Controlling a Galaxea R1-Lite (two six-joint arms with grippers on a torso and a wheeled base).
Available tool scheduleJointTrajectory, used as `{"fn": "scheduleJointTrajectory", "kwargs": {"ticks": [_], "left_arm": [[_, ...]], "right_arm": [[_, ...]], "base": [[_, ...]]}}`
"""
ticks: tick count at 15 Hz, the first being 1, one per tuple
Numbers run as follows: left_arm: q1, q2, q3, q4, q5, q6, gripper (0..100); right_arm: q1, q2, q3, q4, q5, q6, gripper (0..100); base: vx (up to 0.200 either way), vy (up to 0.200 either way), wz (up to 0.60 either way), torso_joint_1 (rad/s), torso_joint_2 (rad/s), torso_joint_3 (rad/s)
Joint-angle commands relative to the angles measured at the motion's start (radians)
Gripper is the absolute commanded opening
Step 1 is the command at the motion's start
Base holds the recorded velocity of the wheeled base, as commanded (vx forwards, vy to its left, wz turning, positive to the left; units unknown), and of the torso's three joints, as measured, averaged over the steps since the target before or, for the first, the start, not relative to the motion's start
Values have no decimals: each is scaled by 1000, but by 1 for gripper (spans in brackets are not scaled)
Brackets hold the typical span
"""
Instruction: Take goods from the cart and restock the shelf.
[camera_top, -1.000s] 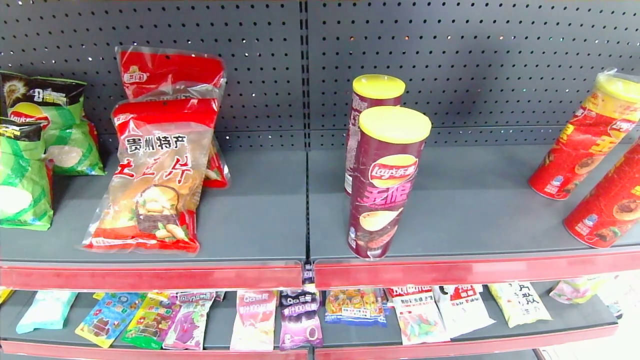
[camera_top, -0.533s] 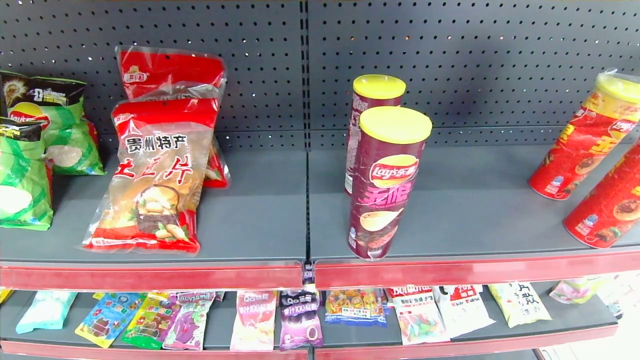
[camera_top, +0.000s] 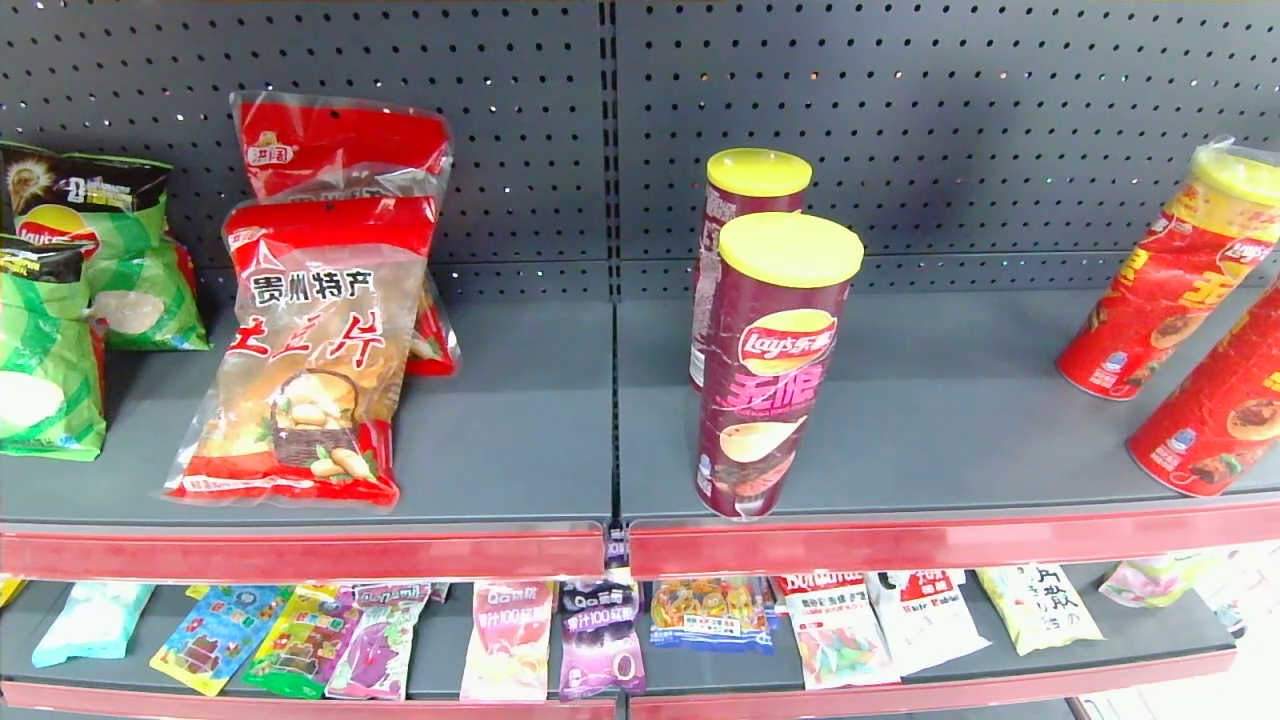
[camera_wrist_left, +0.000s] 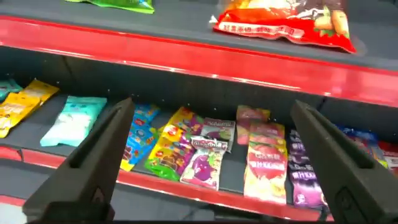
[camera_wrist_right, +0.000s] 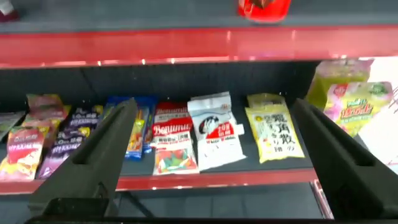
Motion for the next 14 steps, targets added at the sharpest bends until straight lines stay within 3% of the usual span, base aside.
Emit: {"fn": "scheduleJointTrajectory", "kwargs": {"ticks": [1, 3, 5, 6, 14], "left_arm": [[5, -14, 2, -1, -90, -2, 100], [6, -14, 2, 3, -147, 1, 100], [6, -14, 2, 5, -162, 14, 100], [6, -14, 2, 37, -162, 69, 100], [-1, -12, 2, 43, -178, 73, 100]], "right_arm": [[0, 0, 8, 0, 11, -2, 100], [2, 0, 8, -2, 82, -2, 100], [0, 0, 8, -2, 80, -3, 100], [0, 0, 8, -2, 79, -5, 100], [0, 0, 8, -2, 59, 3, 100]], "base": [[0, 0, 0, 0, 0, 0], [0, 0, 0, 0, 0, 0], [0, 0, 0, 0, 0, 0], [0, 0, 0, 0, 0, 0], [0, 0, 0, 0, 0, 0]]}}
